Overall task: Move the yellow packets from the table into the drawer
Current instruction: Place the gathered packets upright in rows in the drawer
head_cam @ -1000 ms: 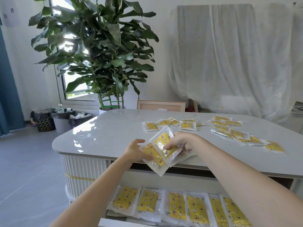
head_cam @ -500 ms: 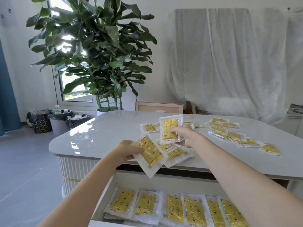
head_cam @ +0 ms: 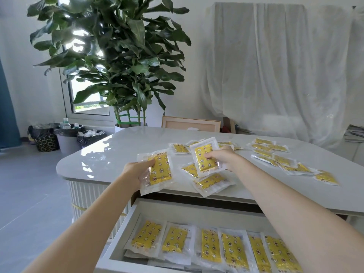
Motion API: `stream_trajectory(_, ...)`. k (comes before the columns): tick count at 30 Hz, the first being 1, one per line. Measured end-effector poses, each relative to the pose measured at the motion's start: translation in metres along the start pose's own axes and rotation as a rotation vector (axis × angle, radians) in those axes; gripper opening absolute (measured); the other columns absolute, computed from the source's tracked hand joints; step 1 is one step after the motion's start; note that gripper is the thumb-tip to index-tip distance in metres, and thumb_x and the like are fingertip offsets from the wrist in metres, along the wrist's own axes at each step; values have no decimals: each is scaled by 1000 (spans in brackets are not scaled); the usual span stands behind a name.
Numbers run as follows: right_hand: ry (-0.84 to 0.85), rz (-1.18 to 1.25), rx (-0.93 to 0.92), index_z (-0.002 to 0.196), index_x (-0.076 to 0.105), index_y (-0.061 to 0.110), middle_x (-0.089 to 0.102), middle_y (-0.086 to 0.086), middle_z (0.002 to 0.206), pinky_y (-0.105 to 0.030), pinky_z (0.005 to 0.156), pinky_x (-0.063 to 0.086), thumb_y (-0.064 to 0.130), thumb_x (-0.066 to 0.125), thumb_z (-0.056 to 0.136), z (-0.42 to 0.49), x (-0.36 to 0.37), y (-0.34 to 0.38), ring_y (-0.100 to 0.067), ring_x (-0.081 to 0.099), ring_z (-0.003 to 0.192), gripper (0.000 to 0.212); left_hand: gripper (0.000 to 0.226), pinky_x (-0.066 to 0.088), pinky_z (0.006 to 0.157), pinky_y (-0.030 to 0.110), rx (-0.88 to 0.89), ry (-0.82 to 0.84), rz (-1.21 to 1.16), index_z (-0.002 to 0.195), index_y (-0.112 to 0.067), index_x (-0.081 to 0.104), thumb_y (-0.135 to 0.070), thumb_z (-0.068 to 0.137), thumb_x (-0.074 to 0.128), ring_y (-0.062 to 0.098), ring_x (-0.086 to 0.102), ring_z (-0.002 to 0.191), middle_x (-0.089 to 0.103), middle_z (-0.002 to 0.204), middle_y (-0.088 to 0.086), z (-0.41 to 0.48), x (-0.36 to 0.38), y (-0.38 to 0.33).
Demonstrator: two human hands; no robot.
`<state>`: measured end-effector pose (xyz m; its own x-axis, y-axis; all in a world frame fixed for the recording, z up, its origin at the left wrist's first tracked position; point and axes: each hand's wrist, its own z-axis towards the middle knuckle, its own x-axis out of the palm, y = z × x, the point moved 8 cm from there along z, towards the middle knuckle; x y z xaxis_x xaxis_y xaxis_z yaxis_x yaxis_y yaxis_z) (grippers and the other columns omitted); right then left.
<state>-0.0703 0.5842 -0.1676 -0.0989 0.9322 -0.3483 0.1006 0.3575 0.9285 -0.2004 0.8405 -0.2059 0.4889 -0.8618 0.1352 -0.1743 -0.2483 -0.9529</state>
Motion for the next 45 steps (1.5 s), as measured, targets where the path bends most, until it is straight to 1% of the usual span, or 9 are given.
stream_trajectory(2, 15, -143, -17, 117, 57, 4, 65, -10, 118, -36, 97, 49, 18, 82, 73, -4, 7, 7, -23, 61, 109, 53, 19, 56, 48, 34, -8, -6, -9, 91, -3, 60, -13, 81, 73, 21, 69, 57, 68, 87, 12, 2, 0, 1)
stream_trajectory(5, 15, -283, 13, 126, 48, 1, 55, -12, 129, -31, 88, 44, 18, 78, 79, 0, 17, 1, -26, 54, 119, 59, 29, 55, 71, 40, -1, -9, 5, 103, -3, 61, -13, 80, 75, 28, 68, 85, 67, 102, 14, 6, 1, 3)
stream_trajectory(10, 46, -468, 71, 130, 52, 3, 51, -11, 140, -34, 98, 42, 29, 71, 85, 12, 37, -4, -27, 50, 127, 55, 21, 55, 83, 43, 34, -24, 24, 95, -5, 58, -14, 82, 73, 31, 66, 91, 66, 100, 14, 14, 1, 0)
stream_trajectory(16, 68, -507, 76, 140, 40, -3, 40, -16, 149, -36, 103, 38, 28, 65, 90, 20, 47, 3, -29, 42, 136, 63, 58, 49, 98, 46, 50, -92, 89, 126, 1, 51, -18, 78, 77, 32, 63, 108, 63, 117, 19, 31, -15, 0)
stream_trajectory(20, -27, -366, 7, 139, 39, 1, 50, -14, 137, -32, 85, 44, 21, 76, 81, 25, 45, 4, -29, 51, 124, 72, 61, 49, 98, 45, 58, -93, 83, 128, -1, 50, -20, 77, 78, 31, 63, 108, 63, 118, 18, 35, -18, 0)
stream_trajectory(28, -43, -51, -176, 132, 51, 7, 59, -10, 128, -42, 99, 48, 29, 78, 75, 16, 36, 24, -28, 59, 115, 66, 68, 50, 97, 46, 82, -52, 75, 132, -5, 45, -25, 76, 78, 31, 64, 107, 62, 121, 14, 18, -12, -5)
stream_trajectory(37, 210, 179, -140, 118, 61, 3, 70, -10, 111, -41, 88, 52, 15, 70, 86, -59, 36, 27, -22, 65, 98, 35, 20, 54, 88, 44, 85, 56, 56, 78, -10, 51, -11, 83, 71, 28, 66, 85, 66, 89, 12, -24, -18, -10)
stream_trajectory(41, 299, 100, -87, 109, 64, 5, 72, -10, 103, -49, 96, 50, 14, 72, 84, -84, 34, 19, -26, 67, 98, 28, 13, 60, 63, 34, 25, 209, 189, 89, -3, 59, -11, 84, 69, 21, 70, 64, 71, 81, 10, -40, -21, -2)
stream_trajectory(45, 423, 73, 3, 107, 61, 5, 70, -13, 108, -39, 86, 55, 8, 64, 89, -108, 30, -2, -25, 68, 93, 19, 26, 60, 69, 31, -58, 347, 424, 104, -1, 62, -17, 85, 68, 20, 71, 72, 73, 93, 11, -50, -20, 17)
